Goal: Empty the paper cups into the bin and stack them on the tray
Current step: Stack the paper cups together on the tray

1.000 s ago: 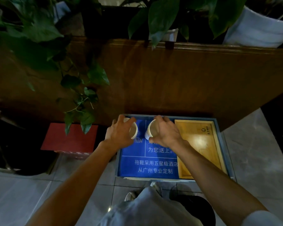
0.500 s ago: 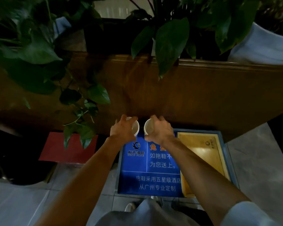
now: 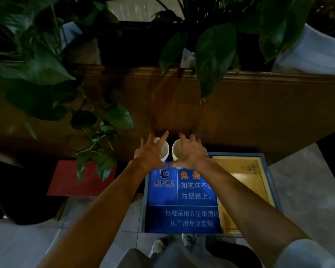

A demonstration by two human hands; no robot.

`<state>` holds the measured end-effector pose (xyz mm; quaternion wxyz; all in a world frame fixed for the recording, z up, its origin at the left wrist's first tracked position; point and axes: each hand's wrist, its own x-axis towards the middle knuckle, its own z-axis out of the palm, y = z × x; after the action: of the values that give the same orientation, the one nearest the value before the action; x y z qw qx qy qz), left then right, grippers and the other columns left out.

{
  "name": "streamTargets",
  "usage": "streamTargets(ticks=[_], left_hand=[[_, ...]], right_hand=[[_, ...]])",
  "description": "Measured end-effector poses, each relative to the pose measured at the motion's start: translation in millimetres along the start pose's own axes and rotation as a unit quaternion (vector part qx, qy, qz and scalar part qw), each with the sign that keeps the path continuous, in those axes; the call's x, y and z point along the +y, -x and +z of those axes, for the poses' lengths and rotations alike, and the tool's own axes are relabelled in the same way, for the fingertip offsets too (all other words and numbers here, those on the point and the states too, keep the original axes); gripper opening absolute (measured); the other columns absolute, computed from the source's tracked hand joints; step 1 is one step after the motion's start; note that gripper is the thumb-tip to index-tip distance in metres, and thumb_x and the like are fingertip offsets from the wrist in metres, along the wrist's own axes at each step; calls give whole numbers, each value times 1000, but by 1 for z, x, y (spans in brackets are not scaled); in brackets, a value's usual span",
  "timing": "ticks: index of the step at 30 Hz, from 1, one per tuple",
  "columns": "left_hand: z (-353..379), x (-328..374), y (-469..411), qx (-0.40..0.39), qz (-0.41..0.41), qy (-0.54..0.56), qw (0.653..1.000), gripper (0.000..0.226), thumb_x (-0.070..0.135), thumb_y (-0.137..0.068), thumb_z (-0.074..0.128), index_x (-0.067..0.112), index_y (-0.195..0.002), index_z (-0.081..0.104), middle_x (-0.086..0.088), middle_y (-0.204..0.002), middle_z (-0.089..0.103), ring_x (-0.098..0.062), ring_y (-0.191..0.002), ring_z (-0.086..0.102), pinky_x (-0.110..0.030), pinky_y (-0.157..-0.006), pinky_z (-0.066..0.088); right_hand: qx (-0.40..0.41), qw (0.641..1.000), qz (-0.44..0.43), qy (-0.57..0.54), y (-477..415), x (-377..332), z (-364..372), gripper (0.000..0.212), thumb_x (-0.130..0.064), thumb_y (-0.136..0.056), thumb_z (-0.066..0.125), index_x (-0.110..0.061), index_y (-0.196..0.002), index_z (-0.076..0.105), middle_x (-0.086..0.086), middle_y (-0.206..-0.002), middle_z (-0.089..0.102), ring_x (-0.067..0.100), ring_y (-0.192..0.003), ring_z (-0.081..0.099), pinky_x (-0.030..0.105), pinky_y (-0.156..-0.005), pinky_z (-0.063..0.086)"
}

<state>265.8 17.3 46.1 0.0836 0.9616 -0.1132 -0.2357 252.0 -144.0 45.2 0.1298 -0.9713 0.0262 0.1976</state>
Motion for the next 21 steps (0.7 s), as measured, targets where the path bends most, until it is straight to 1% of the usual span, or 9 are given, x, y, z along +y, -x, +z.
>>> streamTargets(ticks=[3, 5, 8, 10, 12, 14, 17, 19, 21], left_hand=[[-9, -2, 5, 17, 30, -10, 999, 111, 45, -67, 82, 42, -150, 8, -9, -160, 11, -44, -144, 18, -57, -103, 45], [-15, -2, 5, 26, 48, -9, 998, 105, 40, -68, 83, 38, -150, 17, -10, -158, 22, -40, -141, 28, -53, -105, 45], [-21, -1, 2, 19, 68, -35, 997, 95, 32, -68, 85, 28, -147, 32, -11, -145, 45, -33, -131, 47, -47, -102, 49], [-23, 1, 1, 13, 70, -54, 996, 83, 31, -68, 85, 22, -140, 45, -12, -136, 53, -32, -124, 53, -45, -98, 51], [-24, 1, -2, 12, 70, -50, 996, 76, 30, -66, 86, 19, -133, 52, -12, -132, 55, -32, -122, 55, -45, -97, 52], [-25, 1, -3, 10, 72, -49, 996, 77, 30, -65, 87, 19, -133, 53, -12, -132, 55, -32, -122, 54, -45, -98, 51], [-25, 3, -4, 5, 68, -58, 996, 80, 29, -65, 87, 19, -136, 50, -11, -134, 53, -32, -124, 52, -45, -100, 50], [-25, 5, -4, -4, 63, -67, 996, 84, 30, -67, 86, 21, -139, 45, -12, -136, 51, -33, -126, 50, -46, -101, 50], [-26, 6, 0, -18, 52, -76, 996, 92, 32, -67, 86, 23, -144, 37, -12, -141, 46, -35, -130, 46, -49, -103, 48]], right_hand=[[29, 999, -23, -15, 6, 1, -6, 114, -56, -60, 81, -24, -150, 19, 13, -149, 32, 40, -132, 34, 50, -105, 41], [32, 999, -37, -11, 9, 1, -11, 104, -50, -67, 80, -24, -150, 23, 13, -150, 34, 40, -131, 37, 46, -105, 41], [4, 999, -38, 14, 11, -3, -15, 90, -41, -71, 80, -21, -146, 34, 14, -140, 48, 38, -124, 48, 42, -100, 47], [2, 999, -29, 20, 12, -6, -15, 83, -32, -69, 82, -19, -140, 42, 13, -134, 53, 37, -120, 53, 42, -95, 50], [10, 999, -18, 25, 10, -9, -15, 79, -28, -67, 85, -19, -135, 47, 14, -128, 58, 37, -114, 57, 41, -90, 53], [10, 999, -10, 33, 8, -12, -17, 80, -28, -64, 87, -20, -133, 48, 14, -124, 60, 37, -112, 59, 42, -87, 53], [-2, 999, -11, 39, 3, -13, -21, 86, -29, -58, 90, -19, -132, 47, 13, -122, 62, 36, -111, 60, 41, -85, 53], [-11, 999, -14, 38, 2, -12, -22, 92, -32, -55, 90, -20, -135, 45, 12, -123, 62, 35, -111, 60, 40, -84, 53], [-29, 999, -17, 35, 3, -10, -22, 96, -37, -58, 89, -22, -139, 39, 14, -128, 59, 37, -114, 58, 42, -87, 53]])
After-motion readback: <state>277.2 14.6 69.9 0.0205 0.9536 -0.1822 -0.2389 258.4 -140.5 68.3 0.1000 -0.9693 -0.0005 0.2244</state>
